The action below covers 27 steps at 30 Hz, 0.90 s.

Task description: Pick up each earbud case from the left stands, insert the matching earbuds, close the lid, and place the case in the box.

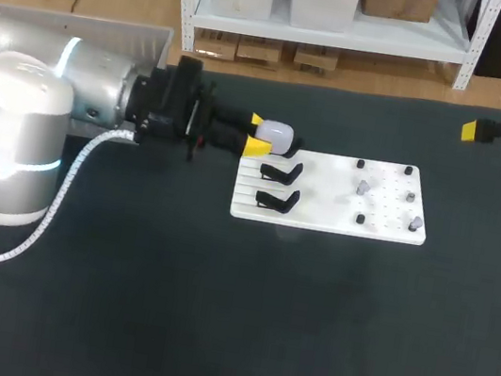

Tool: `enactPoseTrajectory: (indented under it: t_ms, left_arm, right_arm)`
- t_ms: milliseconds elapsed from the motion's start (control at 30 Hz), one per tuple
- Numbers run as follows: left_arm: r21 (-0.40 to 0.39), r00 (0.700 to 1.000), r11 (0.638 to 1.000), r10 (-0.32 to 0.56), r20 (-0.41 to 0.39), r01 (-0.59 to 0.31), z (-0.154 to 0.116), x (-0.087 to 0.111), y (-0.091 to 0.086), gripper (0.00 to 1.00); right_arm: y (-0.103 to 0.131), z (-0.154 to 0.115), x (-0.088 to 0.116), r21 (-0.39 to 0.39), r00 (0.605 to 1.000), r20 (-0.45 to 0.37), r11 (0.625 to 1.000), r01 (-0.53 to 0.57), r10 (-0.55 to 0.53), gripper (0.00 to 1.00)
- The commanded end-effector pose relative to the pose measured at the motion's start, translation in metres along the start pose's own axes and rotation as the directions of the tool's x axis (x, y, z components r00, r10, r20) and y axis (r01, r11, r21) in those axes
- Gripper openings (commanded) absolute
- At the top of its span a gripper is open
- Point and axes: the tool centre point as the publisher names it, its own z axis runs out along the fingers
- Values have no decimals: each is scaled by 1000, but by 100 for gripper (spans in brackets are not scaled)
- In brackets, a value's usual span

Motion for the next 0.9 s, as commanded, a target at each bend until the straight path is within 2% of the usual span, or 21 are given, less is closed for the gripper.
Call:
enactPoseTrajectory:
  t_ms: [33,233,900]
  left_arm:
    - [-5,1000,1000,-14,10,14,-8,-7,-9,0]
    - [47,998,997,-62,-10,63,-16,-14,-11,0]
    - [47,998,997,-62,-10,63,-16,-14,-11,0]
  right_arm:
    - [0,0,0,0,1000,-1,1000,0,0,100]
    - [0,0,0,0,1000,-1,1000,0,0,100]
    - [0,0,0,0,1000,-1,1000,0,0,100]
